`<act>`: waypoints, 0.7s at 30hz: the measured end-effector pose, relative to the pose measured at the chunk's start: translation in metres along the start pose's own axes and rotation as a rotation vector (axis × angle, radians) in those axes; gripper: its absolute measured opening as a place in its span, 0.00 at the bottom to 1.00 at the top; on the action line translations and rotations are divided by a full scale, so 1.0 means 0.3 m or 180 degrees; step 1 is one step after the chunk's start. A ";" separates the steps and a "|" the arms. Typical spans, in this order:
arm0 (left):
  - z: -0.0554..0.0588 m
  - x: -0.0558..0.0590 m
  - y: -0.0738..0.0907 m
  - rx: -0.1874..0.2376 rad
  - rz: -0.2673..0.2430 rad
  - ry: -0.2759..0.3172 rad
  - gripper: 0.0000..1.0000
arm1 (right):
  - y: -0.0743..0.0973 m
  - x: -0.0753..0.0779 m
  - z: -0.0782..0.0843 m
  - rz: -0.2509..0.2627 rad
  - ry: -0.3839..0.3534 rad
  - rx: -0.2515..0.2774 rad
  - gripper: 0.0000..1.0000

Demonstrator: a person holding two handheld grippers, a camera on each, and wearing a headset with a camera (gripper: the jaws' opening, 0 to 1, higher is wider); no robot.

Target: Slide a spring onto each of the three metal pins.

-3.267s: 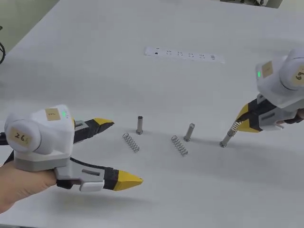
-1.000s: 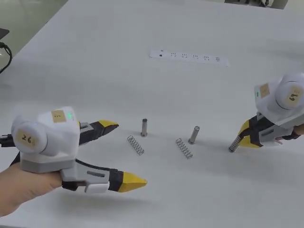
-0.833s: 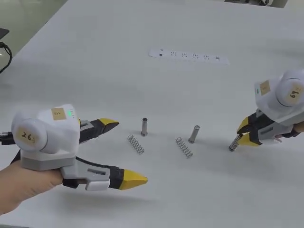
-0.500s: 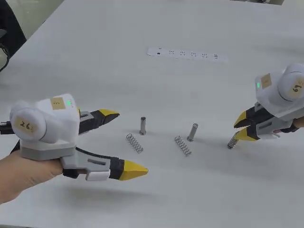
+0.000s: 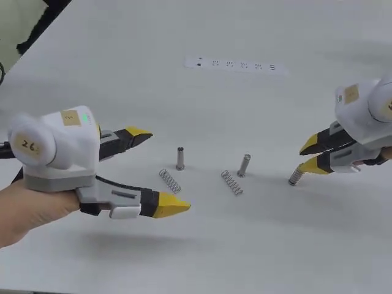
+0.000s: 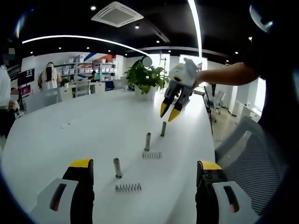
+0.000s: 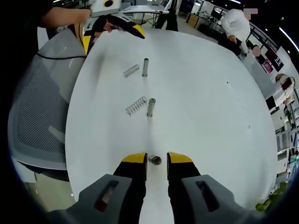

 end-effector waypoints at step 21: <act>-0.002 -0.019 0.014 0.0011 -0.0035 0.0014 0.87 | 0.059 -0.059 -0.044 0.0120 -0.0282 0.0353 0.15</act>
Point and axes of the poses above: the centre of the closed fingertips' face, and the gripper's own axes: y roughly backward along the fingers, x roughly to its right, z roughly out of its underside, the point moved 4 cm from there along y, roughly backward along the fingers, and after that the axes turned 5 degrees about -x, right-handed, at the moved point
